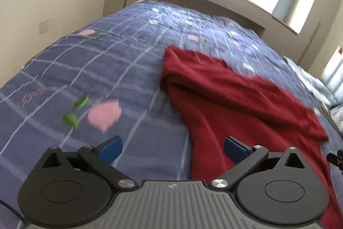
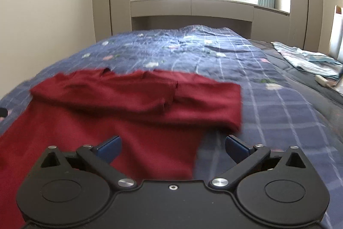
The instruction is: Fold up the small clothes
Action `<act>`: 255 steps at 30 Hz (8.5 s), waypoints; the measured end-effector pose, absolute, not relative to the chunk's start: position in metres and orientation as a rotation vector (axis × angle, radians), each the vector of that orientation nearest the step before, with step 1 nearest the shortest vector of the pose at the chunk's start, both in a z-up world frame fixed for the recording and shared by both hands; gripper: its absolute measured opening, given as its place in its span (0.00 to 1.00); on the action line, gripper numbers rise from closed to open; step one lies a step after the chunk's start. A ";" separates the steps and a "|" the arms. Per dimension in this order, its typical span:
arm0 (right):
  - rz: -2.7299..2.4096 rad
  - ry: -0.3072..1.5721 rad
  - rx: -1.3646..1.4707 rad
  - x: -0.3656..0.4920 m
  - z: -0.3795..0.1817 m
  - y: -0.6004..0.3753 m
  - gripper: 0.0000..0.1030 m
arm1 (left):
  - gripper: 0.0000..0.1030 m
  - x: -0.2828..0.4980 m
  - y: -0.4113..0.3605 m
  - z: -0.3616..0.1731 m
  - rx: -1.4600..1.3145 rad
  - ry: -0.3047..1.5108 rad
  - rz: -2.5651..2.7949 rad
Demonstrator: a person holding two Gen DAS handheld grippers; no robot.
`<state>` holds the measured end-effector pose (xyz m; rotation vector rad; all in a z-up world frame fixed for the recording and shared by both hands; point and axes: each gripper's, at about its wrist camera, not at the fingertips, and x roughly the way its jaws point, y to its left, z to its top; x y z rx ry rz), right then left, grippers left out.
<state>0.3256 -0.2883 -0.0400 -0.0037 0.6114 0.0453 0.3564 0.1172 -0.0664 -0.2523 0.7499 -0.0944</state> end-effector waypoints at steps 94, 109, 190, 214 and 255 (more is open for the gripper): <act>0.291 0.551 -0.268 0.108 -0.007 -0.205 0.10 | 0.46 0.140 -0.016 -0.081 0.578 0.627 -0.259; 0.218 0.600 -0.487 0.105 -0.049 -0.198 0.04 | 0.05 0.130 -0.012 -0.082 0.679 0.609 -0.281; 0.269 0.794 -0.230 0.443 -0.054 -0.286 0.17 | 0.89 0.496 0.084 -0.020 0.026 0.870 -0.609; 0.255 0.714 -0.207 0.430 -0.034 -0.291 0.83 | 0.99 0.415 0.071 -0.030 0.076 0.808 -0.667; 0.044 0.572 -0.225 0.379 -0.010 -0.272 0.99 | 0.99 0.357 0.129 -0.036 -0.215 0.695 -0.023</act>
